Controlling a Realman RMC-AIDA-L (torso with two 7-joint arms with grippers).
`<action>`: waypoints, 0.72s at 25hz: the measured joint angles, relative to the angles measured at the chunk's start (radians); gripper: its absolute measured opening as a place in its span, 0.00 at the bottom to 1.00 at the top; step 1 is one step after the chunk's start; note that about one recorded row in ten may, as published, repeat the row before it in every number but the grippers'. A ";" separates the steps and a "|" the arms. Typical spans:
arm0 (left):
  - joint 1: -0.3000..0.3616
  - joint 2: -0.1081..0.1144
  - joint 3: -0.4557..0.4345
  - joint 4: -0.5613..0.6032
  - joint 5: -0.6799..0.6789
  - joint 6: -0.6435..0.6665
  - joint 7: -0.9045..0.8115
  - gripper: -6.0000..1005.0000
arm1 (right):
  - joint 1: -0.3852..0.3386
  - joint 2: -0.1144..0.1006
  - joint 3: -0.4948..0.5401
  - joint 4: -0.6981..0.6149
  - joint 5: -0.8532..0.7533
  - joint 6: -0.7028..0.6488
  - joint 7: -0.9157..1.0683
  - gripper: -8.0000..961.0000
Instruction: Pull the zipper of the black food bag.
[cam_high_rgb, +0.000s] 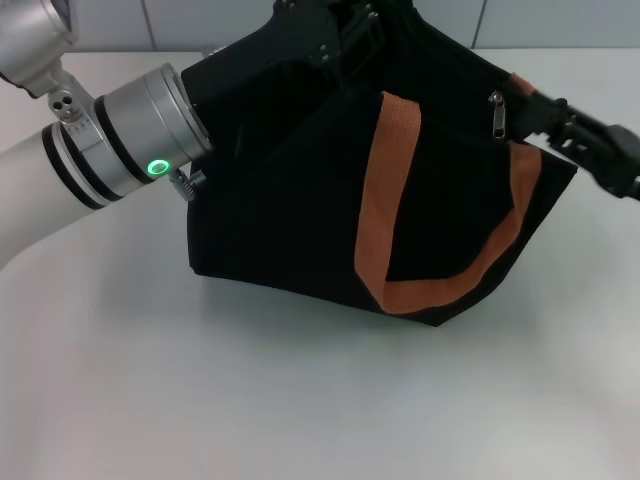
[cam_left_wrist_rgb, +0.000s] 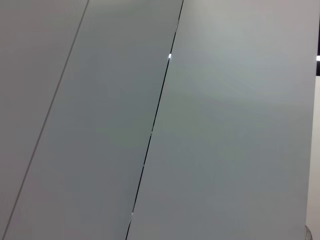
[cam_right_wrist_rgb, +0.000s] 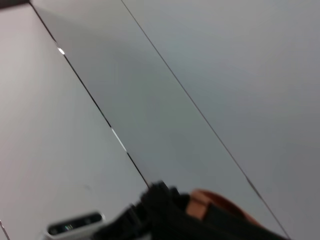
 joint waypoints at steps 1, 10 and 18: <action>0.000 0.000 0.000 0.000 0.000 0.000 0.000 0.14 | 0.000 0.000 0.000 0.000 0.000 0.000 0.000 0.37; 0.055 0.000 -0.009 -0.014 -0.001 -0.021 0.000 0.14 | 0.001 -0.005 -0.010 -0.023 0.008 0.017 0.008 0.37; 0.120 0.000 -0.009 -0.015 0.000 -0.075 0.013 0.14 | 0.034 -0.003 -0.055 -0.054 0.007 0.059 0.062 0.37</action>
